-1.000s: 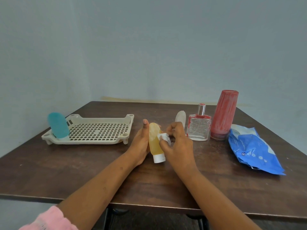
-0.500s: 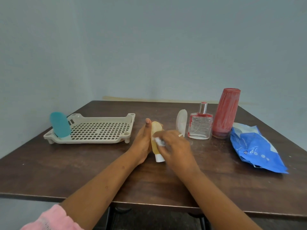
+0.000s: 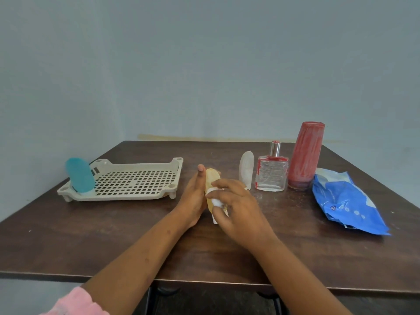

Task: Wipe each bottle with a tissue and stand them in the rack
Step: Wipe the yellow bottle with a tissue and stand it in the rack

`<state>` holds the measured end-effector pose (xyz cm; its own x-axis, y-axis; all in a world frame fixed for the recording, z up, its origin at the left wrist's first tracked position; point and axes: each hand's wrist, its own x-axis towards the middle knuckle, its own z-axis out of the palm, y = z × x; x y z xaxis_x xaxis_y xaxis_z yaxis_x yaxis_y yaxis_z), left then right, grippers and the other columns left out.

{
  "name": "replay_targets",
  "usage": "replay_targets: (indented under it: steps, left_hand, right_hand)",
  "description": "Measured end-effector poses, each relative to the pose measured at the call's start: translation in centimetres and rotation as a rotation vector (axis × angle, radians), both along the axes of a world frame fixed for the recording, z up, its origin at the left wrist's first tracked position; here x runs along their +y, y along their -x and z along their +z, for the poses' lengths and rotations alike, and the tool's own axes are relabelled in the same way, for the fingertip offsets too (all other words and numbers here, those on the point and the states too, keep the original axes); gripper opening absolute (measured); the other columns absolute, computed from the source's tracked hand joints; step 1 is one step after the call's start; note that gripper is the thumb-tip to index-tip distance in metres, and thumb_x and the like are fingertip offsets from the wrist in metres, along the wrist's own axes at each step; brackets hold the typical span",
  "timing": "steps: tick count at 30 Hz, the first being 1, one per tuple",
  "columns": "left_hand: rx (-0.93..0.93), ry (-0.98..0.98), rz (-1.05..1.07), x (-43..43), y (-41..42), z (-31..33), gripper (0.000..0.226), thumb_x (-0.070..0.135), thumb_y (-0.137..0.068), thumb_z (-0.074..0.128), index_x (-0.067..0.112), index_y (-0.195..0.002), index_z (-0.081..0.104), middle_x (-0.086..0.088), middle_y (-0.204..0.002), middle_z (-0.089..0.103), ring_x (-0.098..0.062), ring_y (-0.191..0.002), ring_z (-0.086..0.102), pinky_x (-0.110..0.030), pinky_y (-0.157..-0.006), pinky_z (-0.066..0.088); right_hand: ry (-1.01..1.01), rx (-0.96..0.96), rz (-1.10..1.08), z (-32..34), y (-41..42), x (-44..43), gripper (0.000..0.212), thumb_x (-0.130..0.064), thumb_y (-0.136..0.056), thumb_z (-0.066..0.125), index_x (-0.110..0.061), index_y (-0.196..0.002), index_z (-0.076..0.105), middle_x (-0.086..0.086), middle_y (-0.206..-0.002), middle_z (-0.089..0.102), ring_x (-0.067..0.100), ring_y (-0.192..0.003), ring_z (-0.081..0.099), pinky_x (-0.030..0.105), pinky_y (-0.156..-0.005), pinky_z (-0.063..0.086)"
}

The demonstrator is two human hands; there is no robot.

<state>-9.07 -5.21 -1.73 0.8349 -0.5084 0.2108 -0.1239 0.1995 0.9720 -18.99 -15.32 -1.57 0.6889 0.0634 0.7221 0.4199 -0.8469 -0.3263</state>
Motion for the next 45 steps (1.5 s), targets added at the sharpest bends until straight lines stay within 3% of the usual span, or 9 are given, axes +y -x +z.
replay_targets:
  steps: [4, 8, 12, 18, 23, 29, 34, 39, 45]
  left_hand:
    - [0.015, -0.013, 0.024, -0.2, 0.3, 0.4, 0.064, 0.067, -0.078, 0.030, 0.013, -0.091, 0.061, -0.001, -0.077, 0.068, -0.015, -0.079, 0.066, -0.026, -0.072, 0.053]
    - [0.075, 0.003, 0.049, -0.2, 0.6, 0.6, 0.069, 0.067, -0.075, 0.033, 0.012, -0.103, 0.063, -0.009, -0.094, 0.070, -0.024, -0.094, 0.066, -0.042, -0.095, 0.049]
    - [0.091, 0.012, 0.040, -0.2, 0.5, 0.5, 0.074, 0.069, -0.073, 0.034, 0.010, -0.110, 0.061, -0.015, -0.107, 0.068, -0.027, -0.103, 0.065, -0.042, -0.097, 0.049]
    - [0.074, 0.077, -0.007, -0.2, 0.1, 0.1, 0.079, 0.071, -0.071, 0.040, 0.006, -0.112, 0.058, -0.010, -0.097, 0.067, -0.021, -0.093, 0.066, -0.030, -0.079, 0.056]
    - [0.051, 0.048, -0.009, -0.2, -0.3, -0.1, 0.111, 0.093, -0.040, 0.059, 0.007, -0.110, 0.060, -0.003, -0.085, 0.069, -0.017, -0.085, 0.067, -0.028, -0.073, 0.055]
    - [0.046, 0.084, -0.033, -0.2, -0.4, -0.2, 0.102, 0.089, -0.046, 0.063, 0.008, -0.108, 0.058, -0.007, -0.091, 0.068, -0.021, -0.090, 0.066, -0.031, -0.077, 0.055]
    - [0.020, 0.031, -0.020, -0.2, -0.4, -0.3, 0.099, 0.091, -0.044, 0.061, 0.011, -0.103, 0.061, 0.000, -0.081, 0.067, -0.014, -0.081, 0.065, -0.027, -0.072, 0.052]
    - [0.035, 0.040, -0.029, -0.1, 0.0, 0.0, 0.077, 0.073, -0.071, 0.045, 0.006, -0.106, 0.055, -0.004, -0.083, 0.063, -0.018, -0.083, 0.062, -0.023, -0.066, 0.052]
    - [0.021, 0.021, -0.039, 0.0, -0.4, -0.3, 0.096, 0.088, -0.047, 0.062, 0.009, -0.100, 0.059, 0.000, -0.078, 0.065, -0.012, -0.077, 0.064, -0.022, -0.067, 0.052]
  right_hand:
    - [-0.187, 0.030, 0.023, 0.4, 0.0, -0.3, 0.016, -0.029, -0.082, 0.067, -0.021, -0.094, 0.073, -0.013, -0.114, 0.052, -0.004, -0.107, 0.045, 0.000, -0.090, 0.029]
    - [-0.283, 0.051, 0.008, 0.3, -0.1, -0.6, 0.018, -0.012, -0.084, 0.067, -0.023, -0.098, 0.070, -0.017, -0.102, 0.060, -0.003, -0.098, 0.054, 0.007, -0.085, 0.040]
    - [-0.382, 0.122, -0.038, 0.3, -0.2, -0.7, 0.025, -0.016, -0.086, 0.065, -0.024, -0.110, 0.067, -0.012, -0.104, 0.066, -0.003, -0.093, 0.057, 0.006, -0.080, 0.043]
    - [-0.213, -0.085, -0.058, 0.6, -1.0, 0.0, 0.019, -0.008, -0.084, 0.062, -0.011, -0.100, 0.072, -0.002, -0.102, 0.065, 0.001, -0.094, 0.054, 0.008, -0.082, 0.043]
    - [0.000, -0.088, -0.055, 0.3, -0.5, 0.4, 0.019, -0.018, -0.087, 0.057, -0.013, -0.099, 0.072, -0.002, -0.095, 0.066, 0.009, -0.089, 0.057, 0.017, -0.078, 0.044]
    - [-0.089, -0.155, -0.117, 0.7, -1.2, -0.2, 0.016, -0.011, -0.082, 0.060, -0.010, -0.094, 0.072, 0.000, -0.091, 0.065, 0.008, -0.084, 0.056, 0.011, -0.073, 0.040]
    - [0.149, -0.149, -0.071, 0.4, -0.4, 0.6, 0.024, -0.021, -0.089, 0.050, -0.012, -0.097, 0.071, 0.000, -0.094, 0.064, 0.017, -0.083, 0.059, 0.025, -0.070, 0.049]
    - [0.088, -0.188, -0.146, 0.8, -1.0, 0.5, 0.019, -0.014, -0.085, 0.056, -0.008, -0.095, 0.071, 0.003, -0.091, 0.065, 0.022, -0.078, 0.061, 0.035, -0.066, 0.054]
    - [0.222, -0.180, -0.107, 0.5, -0.6, 1.0, 0.016, -0.009, -0.081, 0.065, -0.010, -0.096, 0.071, 0.002, -0.093, 0.064, 0.017, -0.078, 0.059, 0.025, -0.068, 0.050]
